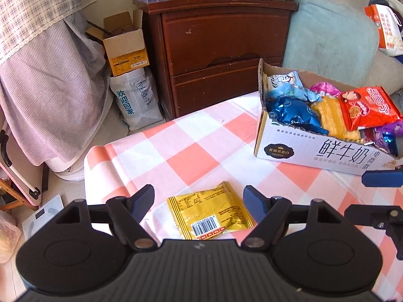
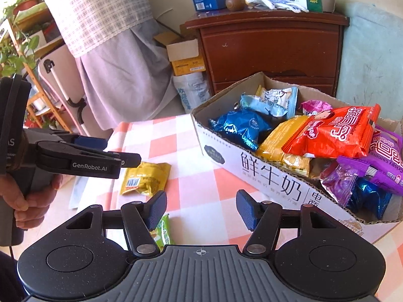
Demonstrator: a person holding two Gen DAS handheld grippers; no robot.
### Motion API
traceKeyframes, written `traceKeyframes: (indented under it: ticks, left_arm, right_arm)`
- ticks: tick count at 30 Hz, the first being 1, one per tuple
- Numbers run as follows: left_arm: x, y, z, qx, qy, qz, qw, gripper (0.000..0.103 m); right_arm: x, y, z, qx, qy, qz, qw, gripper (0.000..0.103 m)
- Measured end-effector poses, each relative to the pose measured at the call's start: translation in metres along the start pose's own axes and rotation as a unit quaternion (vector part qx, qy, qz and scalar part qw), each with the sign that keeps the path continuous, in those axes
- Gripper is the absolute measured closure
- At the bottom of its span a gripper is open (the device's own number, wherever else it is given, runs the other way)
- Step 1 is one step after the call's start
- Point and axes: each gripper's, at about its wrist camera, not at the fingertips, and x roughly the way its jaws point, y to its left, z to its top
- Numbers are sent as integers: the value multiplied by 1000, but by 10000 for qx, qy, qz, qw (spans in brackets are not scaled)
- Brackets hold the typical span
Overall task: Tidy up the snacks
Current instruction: 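Move the left gripper to the small yellow pack while the right approaches the green pack, then grasp the small yellow pack with the left gripper while the right grasps the green pack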
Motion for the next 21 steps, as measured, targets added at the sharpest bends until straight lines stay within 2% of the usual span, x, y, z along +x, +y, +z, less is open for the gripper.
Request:
traceKeyframes:
  ticks: [9, 14, 21]
  left_arm:
    - [18, 0, -25, 596, 62, -222, 9980, 26]
    - [26, -6, -28, 834, -14, -286, 9961, 26]
    - [43, -9, -27, 928, -13, -263, 9953, 26]
  right_arm:
    - [21, 20, -21, -483, 608, 341, 9964, 40]
    - [38, 34, -30, -662, 964, 610, 9913, 40]
    - [55, 53, -44, -1107, 1232, 557, 9846, 40]
